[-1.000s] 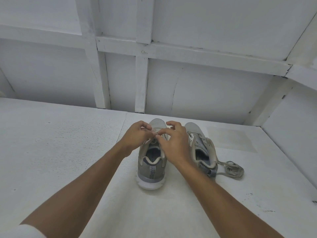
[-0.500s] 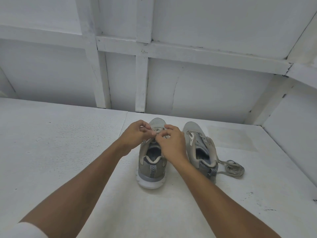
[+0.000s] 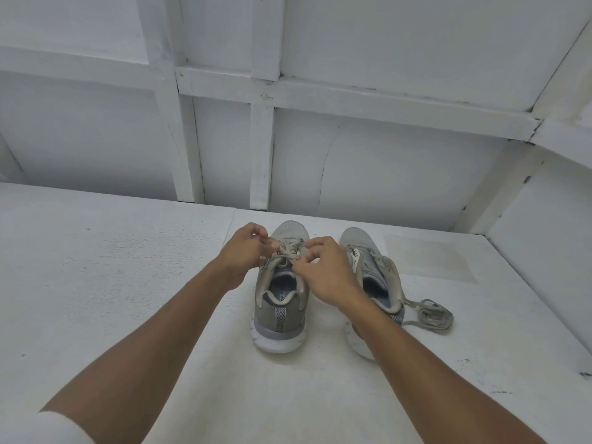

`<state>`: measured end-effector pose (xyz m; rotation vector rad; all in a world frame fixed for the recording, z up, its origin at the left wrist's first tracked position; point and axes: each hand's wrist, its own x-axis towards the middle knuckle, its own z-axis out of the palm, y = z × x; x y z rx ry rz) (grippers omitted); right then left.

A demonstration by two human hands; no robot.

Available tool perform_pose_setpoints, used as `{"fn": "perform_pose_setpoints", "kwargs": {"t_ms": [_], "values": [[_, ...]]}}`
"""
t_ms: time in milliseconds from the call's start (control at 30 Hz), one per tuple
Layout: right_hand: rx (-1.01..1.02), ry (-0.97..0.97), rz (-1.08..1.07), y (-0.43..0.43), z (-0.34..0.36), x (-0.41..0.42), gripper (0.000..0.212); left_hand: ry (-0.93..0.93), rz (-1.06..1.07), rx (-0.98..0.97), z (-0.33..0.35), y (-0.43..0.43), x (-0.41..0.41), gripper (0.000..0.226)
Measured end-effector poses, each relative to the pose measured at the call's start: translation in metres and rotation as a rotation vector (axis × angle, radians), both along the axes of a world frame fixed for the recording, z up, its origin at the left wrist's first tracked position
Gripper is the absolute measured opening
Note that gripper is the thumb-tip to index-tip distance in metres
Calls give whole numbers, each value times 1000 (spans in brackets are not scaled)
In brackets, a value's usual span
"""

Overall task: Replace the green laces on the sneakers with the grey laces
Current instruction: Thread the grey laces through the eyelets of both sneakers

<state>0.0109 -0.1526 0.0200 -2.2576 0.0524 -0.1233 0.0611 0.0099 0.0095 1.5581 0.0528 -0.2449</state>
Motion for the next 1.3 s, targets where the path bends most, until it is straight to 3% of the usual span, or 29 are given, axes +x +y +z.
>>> {"fn": "perform_pose_setpoints", "kwargs": {"t_ms": [167, 400, 533, 700, 867, 1000, 1100, 1233, 1300], "values": [[-104, 1, 71, 1, -2, -2, 26, 66, 139, -59, -2, -11, 1, 34], [-150, 7, 103, -1, -3, -1, 23, 141, 237, -86, -6, -20, 2, 26], [-195, 41, 106, -2, -2, 0, 16, 111, 250, -11, -12, -18, 1, 22], [-157, 58, 132, -14, 10, 1, 13, -7, 154, 141, -2, -12, -5, 21], [19, -51, 38, -57, 45, -4, 3, -344, 305, 285, 28, -46, -32, 7], [31, -179, -103, -118, 55, -2, 10, -492, 178, 290, 38, -97, -67, 10], [-93, -142, -154, -160, 40, -6, 15, -448, 46, 369, 23, -129, -73, 20], [-326, 116, 12, -192, 2, -17, 28, -306, 6, 429, 7, -151, -71, 42], [-451, 209, 118, -198, -18, -21, 22, -246, -4, 443, 0, -155, -70, 44]]}}
